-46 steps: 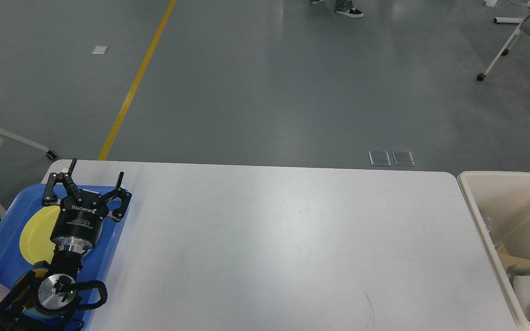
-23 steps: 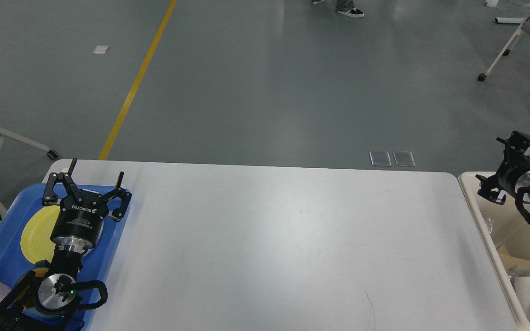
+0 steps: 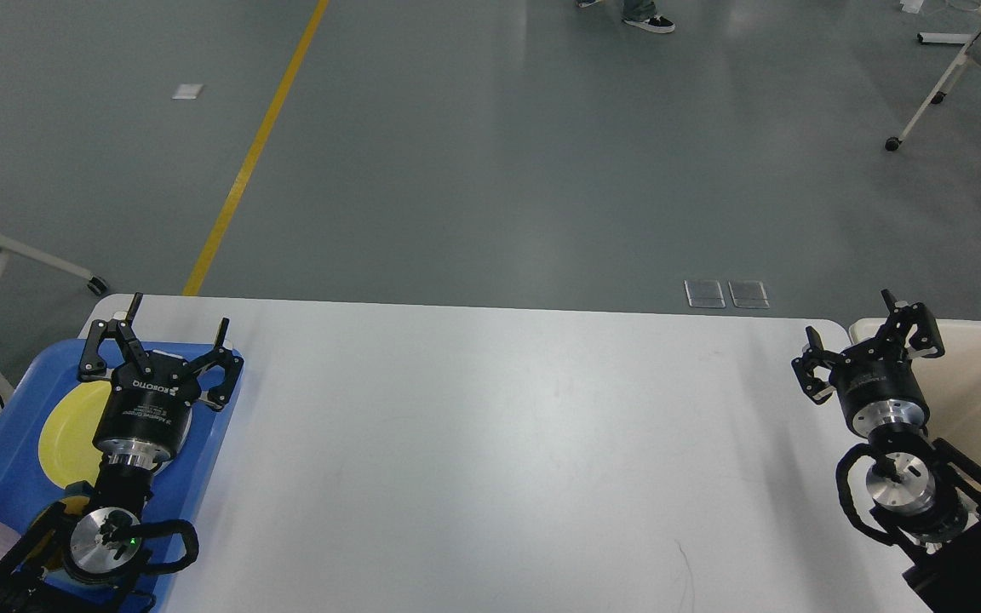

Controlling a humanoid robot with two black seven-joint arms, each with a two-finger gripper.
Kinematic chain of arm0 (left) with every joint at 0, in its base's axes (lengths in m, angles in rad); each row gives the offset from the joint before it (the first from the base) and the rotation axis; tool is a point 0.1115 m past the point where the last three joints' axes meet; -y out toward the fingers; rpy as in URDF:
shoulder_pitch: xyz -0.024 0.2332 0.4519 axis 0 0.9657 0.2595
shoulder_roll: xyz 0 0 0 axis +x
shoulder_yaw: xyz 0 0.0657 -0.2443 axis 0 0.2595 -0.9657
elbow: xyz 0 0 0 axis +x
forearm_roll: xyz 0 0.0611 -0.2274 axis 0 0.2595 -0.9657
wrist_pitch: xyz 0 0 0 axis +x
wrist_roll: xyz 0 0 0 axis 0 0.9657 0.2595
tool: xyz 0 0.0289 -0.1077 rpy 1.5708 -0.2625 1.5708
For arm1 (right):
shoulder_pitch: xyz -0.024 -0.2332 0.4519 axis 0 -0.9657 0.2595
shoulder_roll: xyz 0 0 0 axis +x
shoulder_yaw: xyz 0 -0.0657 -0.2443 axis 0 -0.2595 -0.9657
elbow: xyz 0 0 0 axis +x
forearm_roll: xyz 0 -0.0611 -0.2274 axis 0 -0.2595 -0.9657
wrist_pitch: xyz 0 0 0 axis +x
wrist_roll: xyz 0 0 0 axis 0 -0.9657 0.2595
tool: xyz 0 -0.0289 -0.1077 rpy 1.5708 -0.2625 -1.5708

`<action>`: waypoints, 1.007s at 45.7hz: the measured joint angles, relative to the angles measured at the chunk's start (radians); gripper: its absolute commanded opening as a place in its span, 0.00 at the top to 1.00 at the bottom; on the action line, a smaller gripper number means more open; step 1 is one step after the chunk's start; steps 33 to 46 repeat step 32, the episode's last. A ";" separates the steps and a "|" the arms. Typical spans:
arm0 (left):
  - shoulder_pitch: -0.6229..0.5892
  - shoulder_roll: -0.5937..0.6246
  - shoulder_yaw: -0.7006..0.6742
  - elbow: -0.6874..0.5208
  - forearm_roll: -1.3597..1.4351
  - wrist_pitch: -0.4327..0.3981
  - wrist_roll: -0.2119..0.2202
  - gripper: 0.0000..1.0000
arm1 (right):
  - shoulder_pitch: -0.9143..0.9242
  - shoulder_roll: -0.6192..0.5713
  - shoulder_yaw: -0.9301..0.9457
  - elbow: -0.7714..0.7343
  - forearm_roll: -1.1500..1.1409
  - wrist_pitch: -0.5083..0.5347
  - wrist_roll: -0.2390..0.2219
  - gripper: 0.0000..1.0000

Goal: Tidy desktop

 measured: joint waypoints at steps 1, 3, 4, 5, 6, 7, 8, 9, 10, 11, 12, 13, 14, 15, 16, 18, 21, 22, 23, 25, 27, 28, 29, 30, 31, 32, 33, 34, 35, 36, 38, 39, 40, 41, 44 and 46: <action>0.000 0.000 0.000 0.000 0.000 0.000 0.000 0.04 | -0.002 0.000 0.000 0.000 0.000 0.013 0.010 0.00; 0.000 0.000 0.000 0.000 0.000 0.000 0.000 0.04 | -0.005 -0.003 0.000 0.000 -0.001 0.043 0.036 0.00; 0.000 0.000 0.000 0.000 0.000 0.000 0.000 0.04 | -0.006 -0.005 -0.002 0.000 -0.002 0.056 0.049 0.00; 0.000 0.000 0.000 0.000 0.000 0.000 0.000 0.04 | -0.007 -0.006 -0.003 0.000 -0.003 0.064 0.057 0.00; 0.000 0.000 0.000 0.000 0.000 0.000 0.000 0.04 | -0.007 -0.007 -0.006 -0.001 -0.005 0.070 0.064 0.00; 0.000 0.000 0.000 0.000 0.000 0.000 0.000 0.04 | -0.007 -0.007 -0.009 -0.001 -0.008 0.075 0.069 0.00; 0.000 0.000 0.000 0.000 0.000 0.000 0.000 0.04 | -0.007 -0.007 -0.014 -0.003 -0.012 0.078 0.073 0.00; 0.000 0.000 0.000 0.000 0.000 0.000 0.000 0.04 | -0.006 -0.007 -0.017 -0.003 -0.015 0.080 0.075 0.00; 0.000 0.000 0.000 0.000 0.000 0.000 0.000 0.04 | -0.005 -0.007 -0.019 -0.004 -0.017 0.081 0.077 0.00; 0.000 0.000 0.000 0.000 0.000 0.000 0.000 0.04 | -0.004 -0.005 -0.020 -0.004 -0.019 0.081 0.079 0.00; 0.000 0.000 0.000 0.000 0.000 0.000 0.000 0.04 | -0.003 -0.004 -0.022 -0.004 -0.021 0.082 0.081 0.00; 0.000 0.000 0.000 0.000 0.000 0.000 0.000 0.04 | -0.003 -0.003 -0.024 -0.002 -0.023 0.082 0.082 0.00; 0.000 0.000 0.000 0.000 0.000 0.000 0.000 0.04 | -0.003 -0.003 -0.026 0.001 -0.026 0.082 0.084 0.00; 0.000 0.000 0.000 0.000 0.000 0.000 0.000 0.04 | -0.005 -0.004 -0.027 0.006 -0.030 0.082 0.085 0.00; 0.000 0.000 0.000 0.000 0.000 0.000 0.000 0.04 | -0.006 -0.005 -0.027 0.011 -0.035 0.081 0.085 0.00; -0.001 0.000 0.000 0.000 0.000 0.000 0.000 0.04 | -0.009 -0.007 -0.027 0.022 -0.047 0.075 0.086 0.00; -0.001 0.000 0.000 0.000 0.000 0.000 0.000 0.04 | -0.011 -0.016 -0.025 0.032 -0.058 0.067 0.088 0.00; -0.001 0.000 0.000 0.000 0.000 0.000 0.000 0.04 | -0.011 -0.018 -0.024 0.035 -0.060 0.065 0.089 0.00; -0.001 0.000 0.000 0.000 0.000 0.000 0.000 0.04 | -0.011 -0.020 -0.023 0.039 -0.062 0.063 0.091 0.00; -0.001 0.000 0.000 0.000 0.000 0.000 0.000 0.04 | -0.011 -0.022 -0.023 0.044 -0.064 0.061 0.097 0.00; -0.001 0.000 0.000 0.000 0.000 0.000 0.000 0.04 | -0.011 -0.022 -0.021 0.049 -0.065 0.060 0.106 0.00; -0.001 0.000 0.000 0.000 0.000 0.000 0.000 0.04 | -0.011 -0.022 -0.019 0.050 -0.065 0.060 0.110 0.00; -0.001 0.000 0.000 0.000 0.000 0.000 0.000 0.04 | -0.010 -0.021 -0.018 0.050 -0.065 0.060 0.112 0.00; -0.001 0.000 0.000 0.000 0.000 0.000 0.000 0.04 | -0.007 -0.019 -0.015 0.050 -0.065 0.060 0.115 0.00; -0.001 0.000 0.000 0.000 0.000 0.000 0.000 0.04 | -0.005 -0.017 -0.014 0.051 -0.065 0.060 0.116 0.00; -0.001 0.000 0.000 0.000 0.000 0.000 0.000 0.04 | -0.004 -0.015 -0.013 0.053 -0.065 0.061 0.117 0.00; -0.001 0.000 0.000 0.000 0.000 0.000 0.000 0.04 | -0.004 -0.015 -0.013 0.053 -0.065 0.061 0.117 0.00; -0.001 0.000 0.000 0.000 0.000 0.000 0.000 0.04 | -0.004 -0.015 -0.013 0.053 -0.065 0.061 0.117 0.00; -0.001 0.000 0.000 0.000 0.000 0.000 0.000 0.04 | -0.004 -0.015 -0.013 0.053 -0.065 0.061 0.117 0.00; -0.001 0.000 0.000 0.000 0.000 0.000 0.000 0.04 | -0.004 -0.015 -0.013 0.053 -0.065 0.061 0.117 0.00; -0.001 0.000 0.000 0.000 0.000 0.000 0.000 0.04 | -0.004 -0.015 -0.013 0.053 -0.065 0.061 0.117 0.00; -0.001 0.000 0.000 0.000 0.000 0.000 0.000 0.04 | -0.004 -0.015 -0.013 0.053 -0.065 0.061 0.117 0.00; -0.001 0.000 0.000 0.000 0.000 0.000 0.000 0.04 | -0.004 -0.015 -0.013 0.053 -0.065 0.061 0.117 0.00; -0.001 0.000 0.000 0.000 0.000 0.000 0.000 0.04 | -0.004 -0.015 -0.013 0.053 -0.065 0.061 0.117 0.00; -0.001 0.000 0.000 0.000 0.000 0.000 0.000 0.04 | -0.004 -0.015 -0.013 0.053 -0.065 0.061 0.117 0.00; -0.001 0.000 0.000 0.000 0.000 0.000 0.000 0.04 | -0.004 -0.015 -0.013 0.053 -0.065 0.061 0.117 0.00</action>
